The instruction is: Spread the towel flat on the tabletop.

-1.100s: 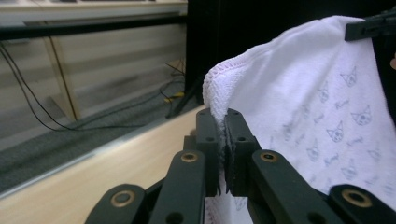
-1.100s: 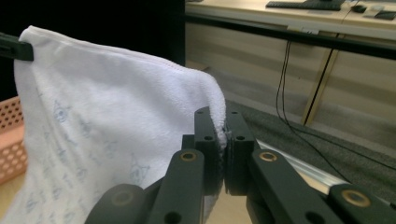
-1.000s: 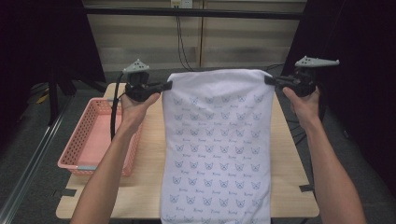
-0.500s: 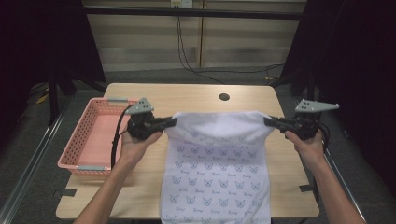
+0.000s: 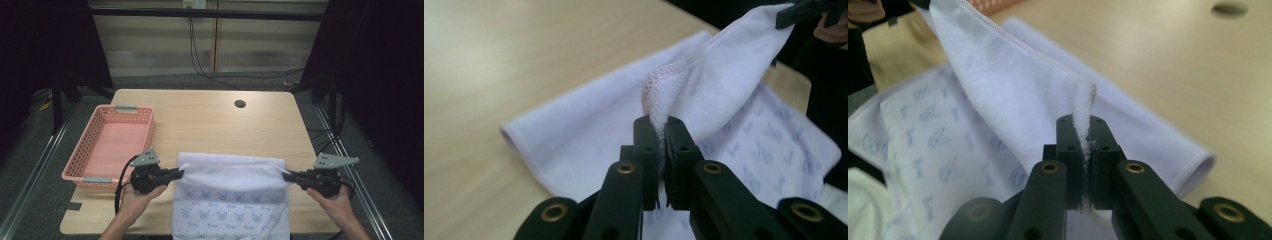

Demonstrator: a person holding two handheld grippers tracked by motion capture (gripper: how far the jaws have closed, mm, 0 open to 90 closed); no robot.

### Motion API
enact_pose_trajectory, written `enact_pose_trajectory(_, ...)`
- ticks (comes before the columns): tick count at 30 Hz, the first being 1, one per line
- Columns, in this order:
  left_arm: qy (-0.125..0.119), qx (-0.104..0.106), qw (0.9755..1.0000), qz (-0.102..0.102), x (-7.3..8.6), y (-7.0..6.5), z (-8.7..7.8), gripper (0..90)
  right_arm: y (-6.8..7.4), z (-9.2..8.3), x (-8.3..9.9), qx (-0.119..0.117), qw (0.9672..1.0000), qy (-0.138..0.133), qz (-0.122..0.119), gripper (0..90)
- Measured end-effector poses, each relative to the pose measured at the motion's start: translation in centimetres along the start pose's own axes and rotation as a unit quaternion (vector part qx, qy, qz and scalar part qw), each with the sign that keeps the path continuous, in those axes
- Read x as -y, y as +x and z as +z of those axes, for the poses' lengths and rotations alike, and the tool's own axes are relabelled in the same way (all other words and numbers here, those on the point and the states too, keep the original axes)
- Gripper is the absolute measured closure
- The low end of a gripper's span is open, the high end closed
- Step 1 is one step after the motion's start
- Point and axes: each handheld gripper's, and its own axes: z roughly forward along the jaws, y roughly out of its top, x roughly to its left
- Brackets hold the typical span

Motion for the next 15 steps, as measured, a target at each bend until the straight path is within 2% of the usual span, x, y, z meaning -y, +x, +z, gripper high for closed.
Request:
enact_pose_trajectory(1, 0.009, 0.004, 0.9999, -0.002, 0.7, -0.1, 0.0, 85.9, 0.3, 0.3, 0.7, -0.004, 0.9999, 0.012, 0.003, 87.0)
enact_pose_trajectory(3, 0.021, 0.014, 0.9994, -0.024, 2.1, -0.4, 0.2, 85.9, 0.8, 0.8, 2.0, -0.009, 0.9993, 0.033, 0.010, 87.1)
enact_pose_trajectory(4, 0.035, 0.021, 0.9987, -0.029, 2.9, -0.6, 0.4, 85.9, 1.0, 1.1, 2.5, -0.009, 0.9990, 0.042, 0.011, 87.0)
enact_pose_trajectory(5, 0.047, 0.016, 0.9985, -0.024, 3.4, -0.8, 0.6, 85.8, 1.2, 1.3, 3.0, -0.013, 0.9982, 0.055, 0.016, 87.0)
enact_pose_trajectory(7, 0.068, 0.023, 0.9971, -0.024, 4.2, -1.1, 1.0, 85.7, 1.5, 1.8, 3.7, -0.011, 0.9973, 0.072, 0.015, 87.0)
enact_pose_trajectory(8, 0.068, 0.023, 0.9971, -0.024, 4.2, -1.1, 1.0, 85.4, 1.5, 1.8, 3.7, -0.011, 0.9973, 0.072, 0.015, 87.0)
enact_pose_trajectory(9, 0.073, 0.023, 0.9967, -0.026, 4.5, -1.2, 1.1, 85.4, 1.6, 2.2, 4.2, -0.011, 0.9962, 0.085, 0.016, 87.0)
enact_pose_trajectory(12, 0.106, 0.026, 0.9935, -0.035, 5.2, -1.1, 2.0, 85.2, 1.7, 3.1, 4.9, -0.003, 0.9920, 0.125, 0.017, 87.1)
enact_pose_trajectory(13, 0.113, 0.024, 0.9928, -0.032, 5.2, -1.1, 2.1, 84.9, 1.6, 3.5, 5.2, 0.000, 0.9901, 0.139, 0.020, 87.1)
enact_pose_trajectory(15, 0.126, 0.019, 0.9915, -0.028, 5.2, -1.0, 2.7, 84.9, 1.3, 3.8, 5.4, -0.004, 0.9888, 0.146, 0.027, 87.1)
